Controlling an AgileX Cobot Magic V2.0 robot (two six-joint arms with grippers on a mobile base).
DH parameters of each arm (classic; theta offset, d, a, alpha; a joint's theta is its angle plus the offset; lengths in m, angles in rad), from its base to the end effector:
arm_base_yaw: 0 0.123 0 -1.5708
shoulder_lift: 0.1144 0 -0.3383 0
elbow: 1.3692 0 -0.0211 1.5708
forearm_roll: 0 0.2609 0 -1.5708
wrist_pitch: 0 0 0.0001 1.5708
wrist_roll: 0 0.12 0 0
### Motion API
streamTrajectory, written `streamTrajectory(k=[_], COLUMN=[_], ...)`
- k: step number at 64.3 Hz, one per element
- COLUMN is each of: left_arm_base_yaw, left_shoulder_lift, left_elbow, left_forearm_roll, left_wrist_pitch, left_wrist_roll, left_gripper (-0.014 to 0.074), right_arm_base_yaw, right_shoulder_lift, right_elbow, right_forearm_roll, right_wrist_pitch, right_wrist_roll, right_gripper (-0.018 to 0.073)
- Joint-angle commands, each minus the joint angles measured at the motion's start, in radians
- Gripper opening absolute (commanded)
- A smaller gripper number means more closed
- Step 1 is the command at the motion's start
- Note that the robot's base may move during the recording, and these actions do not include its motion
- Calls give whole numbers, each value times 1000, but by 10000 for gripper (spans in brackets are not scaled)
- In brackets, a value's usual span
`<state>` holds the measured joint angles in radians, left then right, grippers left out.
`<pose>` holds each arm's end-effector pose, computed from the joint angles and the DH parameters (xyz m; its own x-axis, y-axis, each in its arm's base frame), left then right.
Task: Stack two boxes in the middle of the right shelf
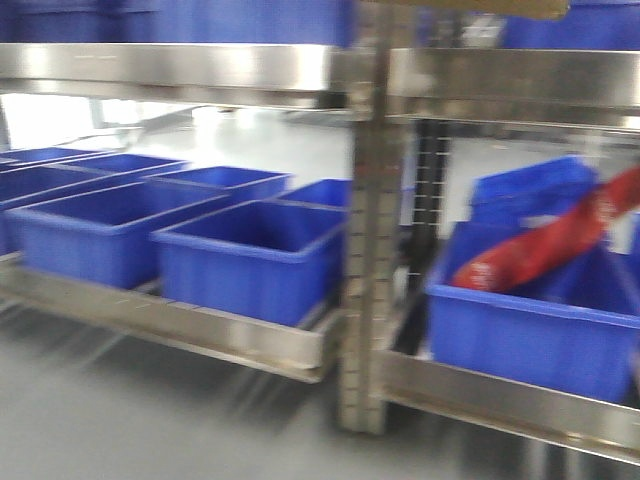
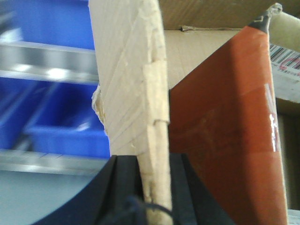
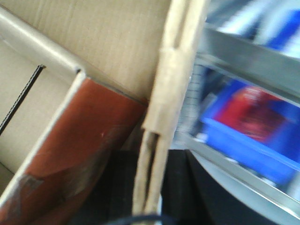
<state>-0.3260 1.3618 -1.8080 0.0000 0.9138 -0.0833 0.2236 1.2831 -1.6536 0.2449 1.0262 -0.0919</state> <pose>0.2779 -0.0939 0.5660 -0.3772 0.0397 -0.9253 0.2899 0.9539 -0.0773 0.2540 0.0833 0.5285 -0.5278 -0.0831 -0.8453 -0.3696 0.9185 0.1405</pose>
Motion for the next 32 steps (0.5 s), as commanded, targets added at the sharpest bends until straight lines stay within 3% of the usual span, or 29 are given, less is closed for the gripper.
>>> streamTrajectory(k=[1,32], left_arm_base_yaw=[2,2], left_shoulder_lift=[-20,-20], left_elbow=[-10,-10], left_forearm_roll=[14,14], left_wrist_pitch=[-94,-94], left_wrist_roll=[0,0], left_gripper=[-111,-111], right_arm_base_yaw=[-10,-10], right_shoulder_lift=[-9,-9], right_elbow=[-10,-10], right_forearm_roll=[-33,-31], right_wrist_pitch=[-14,-14], right_wrist_roll=[-16,-16], right_gripper=[-151,-151])
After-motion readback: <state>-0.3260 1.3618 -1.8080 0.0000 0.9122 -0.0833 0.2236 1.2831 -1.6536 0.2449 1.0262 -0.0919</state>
